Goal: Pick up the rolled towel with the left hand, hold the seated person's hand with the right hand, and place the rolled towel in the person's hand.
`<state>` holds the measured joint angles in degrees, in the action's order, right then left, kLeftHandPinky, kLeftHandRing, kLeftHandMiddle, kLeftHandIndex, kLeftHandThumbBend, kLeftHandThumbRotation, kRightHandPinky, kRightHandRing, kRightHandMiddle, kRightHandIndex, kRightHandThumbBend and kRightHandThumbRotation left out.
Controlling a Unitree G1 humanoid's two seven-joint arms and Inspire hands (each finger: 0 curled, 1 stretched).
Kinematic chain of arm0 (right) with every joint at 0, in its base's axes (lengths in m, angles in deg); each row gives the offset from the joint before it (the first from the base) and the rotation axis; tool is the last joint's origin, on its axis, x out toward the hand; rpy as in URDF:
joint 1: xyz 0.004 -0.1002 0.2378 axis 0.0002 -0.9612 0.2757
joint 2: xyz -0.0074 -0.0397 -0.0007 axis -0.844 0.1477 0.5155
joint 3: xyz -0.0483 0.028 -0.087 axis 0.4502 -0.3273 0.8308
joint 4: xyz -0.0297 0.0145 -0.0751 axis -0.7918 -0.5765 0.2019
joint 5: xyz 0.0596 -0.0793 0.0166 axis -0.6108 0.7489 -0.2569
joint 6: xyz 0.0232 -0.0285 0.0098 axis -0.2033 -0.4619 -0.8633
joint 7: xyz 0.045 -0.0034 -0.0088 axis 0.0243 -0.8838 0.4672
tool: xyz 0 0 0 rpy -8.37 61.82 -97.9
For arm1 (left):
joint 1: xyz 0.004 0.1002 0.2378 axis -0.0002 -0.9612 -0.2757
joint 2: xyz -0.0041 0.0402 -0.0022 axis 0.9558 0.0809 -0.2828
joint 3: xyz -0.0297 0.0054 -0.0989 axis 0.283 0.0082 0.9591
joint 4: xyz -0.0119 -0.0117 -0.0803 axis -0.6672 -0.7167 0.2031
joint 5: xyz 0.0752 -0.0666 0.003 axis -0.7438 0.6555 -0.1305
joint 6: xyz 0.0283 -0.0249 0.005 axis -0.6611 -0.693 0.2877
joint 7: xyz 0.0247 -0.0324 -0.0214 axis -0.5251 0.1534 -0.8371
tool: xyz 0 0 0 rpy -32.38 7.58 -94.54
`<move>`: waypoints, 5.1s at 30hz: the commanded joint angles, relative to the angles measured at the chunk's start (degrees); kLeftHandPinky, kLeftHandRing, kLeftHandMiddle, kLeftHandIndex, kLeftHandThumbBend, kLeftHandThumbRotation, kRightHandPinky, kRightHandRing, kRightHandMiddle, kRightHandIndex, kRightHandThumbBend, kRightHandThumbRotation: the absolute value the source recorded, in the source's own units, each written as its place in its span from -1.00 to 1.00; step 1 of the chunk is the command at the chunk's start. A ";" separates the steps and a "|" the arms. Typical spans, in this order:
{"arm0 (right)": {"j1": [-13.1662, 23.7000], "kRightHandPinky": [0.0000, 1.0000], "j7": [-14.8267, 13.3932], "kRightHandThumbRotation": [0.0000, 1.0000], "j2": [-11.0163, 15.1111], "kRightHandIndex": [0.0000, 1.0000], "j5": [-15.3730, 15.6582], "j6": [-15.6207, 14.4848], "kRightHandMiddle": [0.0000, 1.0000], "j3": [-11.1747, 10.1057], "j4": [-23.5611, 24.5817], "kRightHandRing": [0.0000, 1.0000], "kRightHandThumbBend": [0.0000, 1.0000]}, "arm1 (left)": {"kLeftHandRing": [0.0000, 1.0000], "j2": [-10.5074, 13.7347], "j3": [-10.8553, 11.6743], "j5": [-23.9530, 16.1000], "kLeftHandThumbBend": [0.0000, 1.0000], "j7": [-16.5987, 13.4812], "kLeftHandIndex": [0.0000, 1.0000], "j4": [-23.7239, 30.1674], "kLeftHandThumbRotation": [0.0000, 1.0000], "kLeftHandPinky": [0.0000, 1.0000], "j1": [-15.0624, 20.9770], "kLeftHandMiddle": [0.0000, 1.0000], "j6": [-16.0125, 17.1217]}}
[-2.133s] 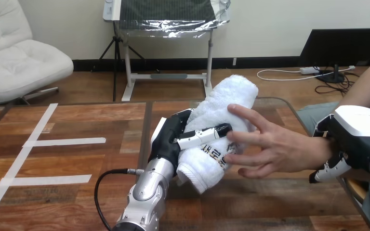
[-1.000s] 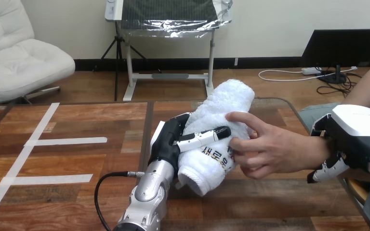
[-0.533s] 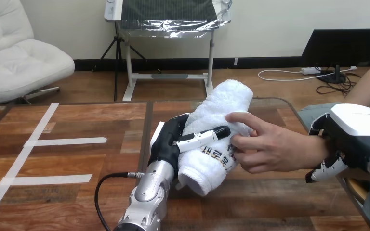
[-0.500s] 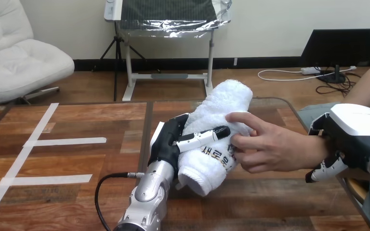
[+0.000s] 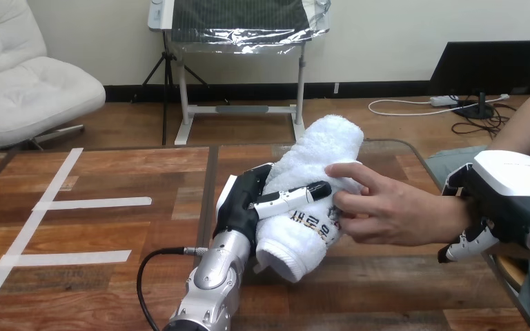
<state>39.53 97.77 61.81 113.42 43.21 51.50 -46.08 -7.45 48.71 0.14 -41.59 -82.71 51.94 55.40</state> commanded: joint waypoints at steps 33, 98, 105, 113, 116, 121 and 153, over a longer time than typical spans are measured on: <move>1.94 -0.25 -1.67 -1.00 -0.92 0.11 0.49 -1.41 0.05 -2.32 2.21 -0.09 0.66 | -0.05 -10.56 -5.94 1.06 0.41 13.97 0.21 2.77 -0.58 -0.30 10.65 0.09 1.26; 0.94 0.72 1.26 -1.00 -0.36 0.73 4.65 -2.71 0.89 -1.89 5.76 0.87 0.81 | 1.00 -4.84 -7.60 -6.57 1.00 17.70 1.00 3.22 0.54 1.00 9.93 1.00 5.17; 0.41 0.72 1.59 -1.00 -0.41 0.73 4.26 -2.83 0.89 -2.26 7.05 0.88 0.82 | 1.00 -4.27 -8.10 -7.48 1.00 16.45 1.00 3.38 0.56 1.00 9.75 1.00 5.97; -0.24 0.72 1.70 -1.00 -0.68 0.74 3.47 -2.90 0.90 -2.84 8.72 0.88 0.83 | 1.00 -4.25 -7.26 -6.27 1.00 16.92 1.00 3.67 0.54 1.00 9.42 1.00 5.64; -0.49 0.72 1.62 -1.00 -0.69 0.74 3.26 -2.89 0.91 -3.00 9.37 0.89 0.83 | 1.00 -4.23 -6.97 -5.89 1.00 16.94 1.00 3.83 0.53 1.00 9.19 1.00 5.83; -0.97 0.70 1.27 -1.00 -0.76 0.73 2.64 -2.81 0.90 -3.35 10.51 0.88 0.85 | 1.00 -4.49 -6.00 -4.58 1.00 17.04 1.00 3.79 0.51 1.00 8.64 1.00 6.65; -8.38 0.60 0.11 -1.00 -8.04 0.69 -0.53 -6.83 0.85 -11.54 29.26 0.86 0.70 | 0.92 -0.55 -4.61 -3.67 0.37 9.11 1.00 12.70 1.00 0.98 -1.89 0.98 18.26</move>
<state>30.75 98.81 55.65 113.62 37.25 43.18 -21.81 -7.79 43.40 -4.02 -33.20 -74.12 50.78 71.99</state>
